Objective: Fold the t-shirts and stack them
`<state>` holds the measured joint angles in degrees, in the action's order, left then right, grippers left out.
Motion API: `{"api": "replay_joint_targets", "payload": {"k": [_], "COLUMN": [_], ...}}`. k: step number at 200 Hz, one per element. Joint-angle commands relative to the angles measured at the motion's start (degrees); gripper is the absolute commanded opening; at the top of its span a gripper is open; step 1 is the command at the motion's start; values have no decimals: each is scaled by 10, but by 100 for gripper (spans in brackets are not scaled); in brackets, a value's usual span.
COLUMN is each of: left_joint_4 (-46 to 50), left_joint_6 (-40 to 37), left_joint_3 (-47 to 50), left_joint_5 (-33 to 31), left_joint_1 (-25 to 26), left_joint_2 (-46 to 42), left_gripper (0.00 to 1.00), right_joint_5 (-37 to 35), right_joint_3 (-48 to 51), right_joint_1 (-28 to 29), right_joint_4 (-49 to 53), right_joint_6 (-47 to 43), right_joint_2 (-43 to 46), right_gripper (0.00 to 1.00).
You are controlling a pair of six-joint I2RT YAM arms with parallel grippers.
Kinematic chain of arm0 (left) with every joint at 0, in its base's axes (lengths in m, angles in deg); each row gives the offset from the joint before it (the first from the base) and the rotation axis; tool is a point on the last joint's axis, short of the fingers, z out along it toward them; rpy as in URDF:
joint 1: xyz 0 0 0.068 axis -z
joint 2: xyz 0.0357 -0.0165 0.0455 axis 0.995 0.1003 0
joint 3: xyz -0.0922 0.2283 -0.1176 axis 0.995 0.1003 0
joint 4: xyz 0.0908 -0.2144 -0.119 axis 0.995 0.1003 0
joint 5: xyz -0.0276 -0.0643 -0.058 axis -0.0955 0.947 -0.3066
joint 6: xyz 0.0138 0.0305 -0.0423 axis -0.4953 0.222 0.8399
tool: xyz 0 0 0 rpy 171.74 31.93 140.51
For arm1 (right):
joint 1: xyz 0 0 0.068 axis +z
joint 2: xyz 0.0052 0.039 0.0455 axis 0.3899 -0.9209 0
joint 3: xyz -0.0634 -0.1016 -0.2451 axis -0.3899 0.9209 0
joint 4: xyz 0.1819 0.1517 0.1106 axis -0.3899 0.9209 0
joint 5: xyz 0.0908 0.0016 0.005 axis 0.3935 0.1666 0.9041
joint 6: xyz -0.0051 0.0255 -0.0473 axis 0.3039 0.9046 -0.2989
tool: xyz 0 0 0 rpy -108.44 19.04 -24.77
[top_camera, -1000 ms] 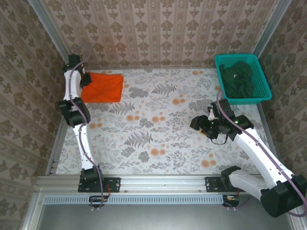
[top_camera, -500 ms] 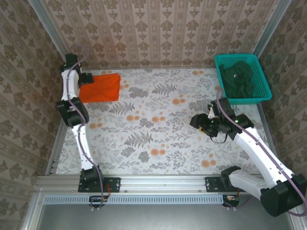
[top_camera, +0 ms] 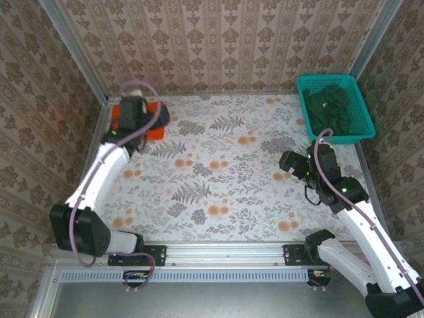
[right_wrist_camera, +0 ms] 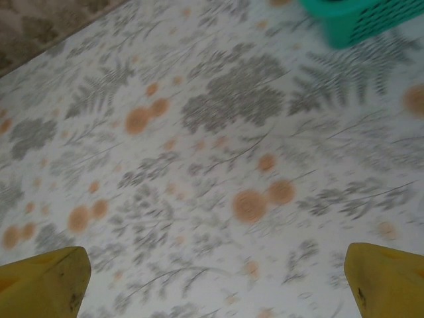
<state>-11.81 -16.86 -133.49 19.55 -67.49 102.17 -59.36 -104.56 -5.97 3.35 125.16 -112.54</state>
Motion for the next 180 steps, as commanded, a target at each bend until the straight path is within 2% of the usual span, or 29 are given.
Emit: {"api": "replay_joint_targets", "payload": {"k": [1, 17, 45, 71, 86, 98, 115, 123, 141, 153, 167, 180], "left_joint_4": [-104, -127, -57, -18, 0, -12, -59, -70, -69, -105, -189, -253], "left_joint_6": [74, 71, 64, 14, -2, -15, -1, 25, 70, 77, 75, 73], "left_joint_3": [145, 238, 324, 355, 350, 341, 322, 306, 262, 254, 276, 302], "left_joint_5": [-109, -188, -284, -316, -327, -283, -151, -113, -94, -74, -31, -38], "left_joint_1": [50, 89, 91, 90, 63, 16, -85, -128, -185, -215, -252, -267], "left_joint_2": [-64, -165, -329, -443, -469, -464, -418, -382, -292, -236, -182, -148], "left_gripper": [99, 99, 100, 100, 100, 100, 100, 100, 100, 100, 100, 100], "right_joint_5": [-122, -152, -218, -226, -230, -226, -197, -182, -158, -139, -105, -113], "right_joint_3": [43, 73, 113, 173, 202, 219, 227, 220, 202, 205, 242, 279], "right_joint_1": [-3, -3, -4, -6, -9, -18, -40, -53, -74, -88, -99, -100], "right_joint_4": [-47, -78, -98, -196, -249, -292, -343, -354, -386, -439, -575, -686], "right_joint_6": [-62, -86, -95, -154, -170, -171, -160, -154, -170, -193, -247, -264], "right_joint_2": [27, 47, 51, 53, 53, 43, 7, -22, -92, -126, -147, -169], "right_gripper": [100, 100, 100, 100, 99, 99, 100, 99, 99, 100, 100, 100]}}
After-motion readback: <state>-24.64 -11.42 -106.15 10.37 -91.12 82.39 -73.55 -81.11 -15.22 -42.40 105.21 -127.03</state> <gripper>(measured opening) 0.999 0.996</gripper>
